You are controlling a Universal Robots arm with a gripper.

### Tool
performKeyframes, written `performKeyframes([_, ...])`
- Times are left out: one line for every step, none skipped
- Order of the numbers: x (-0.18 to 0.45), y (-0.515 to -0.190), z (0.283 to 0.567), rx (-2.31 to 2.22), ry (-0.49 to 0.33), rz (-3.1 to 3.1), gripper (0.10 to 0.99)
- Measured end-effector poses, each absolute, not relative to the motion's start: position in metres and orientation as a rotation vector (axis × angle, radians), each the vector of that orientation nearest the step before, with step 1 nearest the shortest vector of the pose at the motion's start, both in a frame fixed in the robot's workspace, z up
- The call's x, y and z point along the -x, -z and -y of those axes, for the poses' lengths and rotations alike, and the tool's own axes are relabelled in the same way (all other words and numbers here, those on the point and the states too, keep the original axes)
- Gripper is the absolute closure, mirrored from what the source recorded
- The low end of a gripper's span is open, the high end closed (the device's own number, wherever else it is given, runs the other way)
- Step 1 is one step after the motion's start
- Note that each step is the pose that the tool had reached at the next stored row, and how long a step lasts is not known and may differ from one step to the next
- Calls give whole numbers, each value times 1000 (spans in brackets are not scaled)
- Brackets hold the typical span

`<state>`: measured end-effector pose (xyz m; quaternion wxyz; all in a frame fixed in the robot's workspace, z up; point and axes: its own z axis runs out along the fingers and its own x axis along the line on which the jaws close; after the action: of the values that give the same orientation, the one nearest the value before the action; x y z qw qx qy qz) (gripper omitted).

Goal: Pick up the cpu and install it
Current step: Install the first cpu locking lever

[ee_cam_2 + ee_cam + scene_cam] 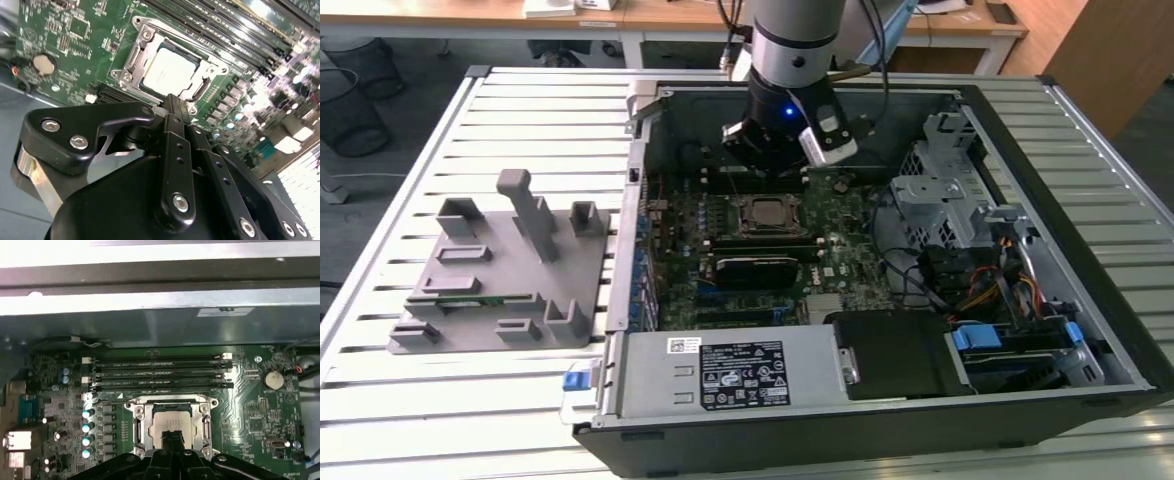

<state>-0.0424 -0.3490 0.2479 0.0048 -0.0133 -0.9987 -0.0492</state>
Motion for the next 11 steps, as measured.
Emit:
performKeyframes([42,-248,349,15,154,3127,980])
performKeyframes([42,-248,349,-5,154,3127,980])
performKeyframes([43,-247,349,-20,153,3126,980])
performKeyframes([43,-247,349,-30,153,3126,980])
performKeyframes([44,-247,349,-34,154,3127,980])
performKeyframes([47,-247,349,-35,154,3128,980])
performKeyframes([51,-247,349,-36,154,3131,980])
performKeyframes([55,-247,349,-35,154,3134,980])
performKeyframes([59,-247,349,-36,154,3137,980])
performKeyframes([63,-247,349,-36,154,3140,980])
performKeyframes([67,-247,349,-36,154,3143,980])
